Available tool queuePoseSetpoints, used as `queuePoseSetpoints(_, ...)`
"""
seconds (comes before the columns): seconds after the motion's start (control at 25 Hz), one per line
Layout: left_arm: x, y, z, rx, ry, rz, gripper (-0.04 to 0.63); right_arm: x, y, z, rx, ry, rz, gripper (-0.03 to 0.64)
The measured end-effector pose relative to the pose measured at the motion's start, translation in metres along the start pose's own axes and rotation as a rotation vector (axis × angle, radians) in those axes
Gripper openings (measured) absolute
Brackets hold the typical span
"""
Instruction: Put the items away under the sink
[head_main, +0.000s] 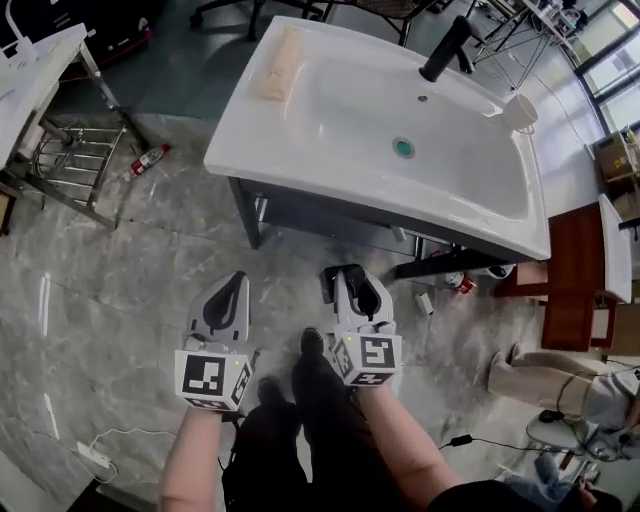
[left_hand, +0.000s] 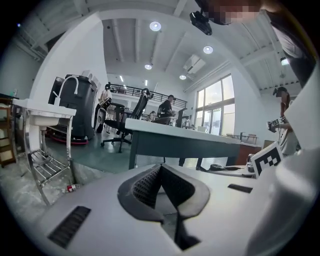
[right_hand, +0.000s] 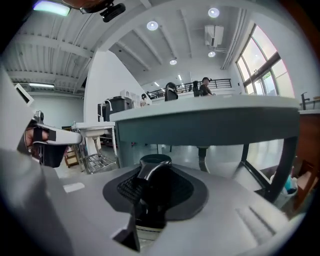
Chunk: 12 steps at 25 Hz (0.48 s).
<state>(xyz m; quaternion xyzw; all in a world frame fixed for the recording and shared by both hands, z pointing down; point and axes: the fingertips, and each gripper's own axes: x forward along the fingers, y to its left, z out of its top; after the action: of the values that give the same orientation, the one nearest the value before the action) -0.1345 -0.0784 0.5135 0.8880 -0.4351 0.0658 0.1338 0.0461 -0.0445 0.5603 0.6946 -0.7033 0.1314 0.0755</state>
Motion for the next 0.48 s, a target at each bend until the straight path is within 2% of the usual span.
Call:
queuePoseSetpoints(0.16,0.030,0.016,-0.045,-0.029,-0.009,0.006,0.009,0.044,-0.005,-0.045,-0.004,0.012,0.025,0.095)
queuePoseSetpoints(0.48,0.105,0.054,-0.143,-0.037,-0.033,0.007,0.009,0.138,-0.023,-0.146,0.005,0.033,0.093,0.095)
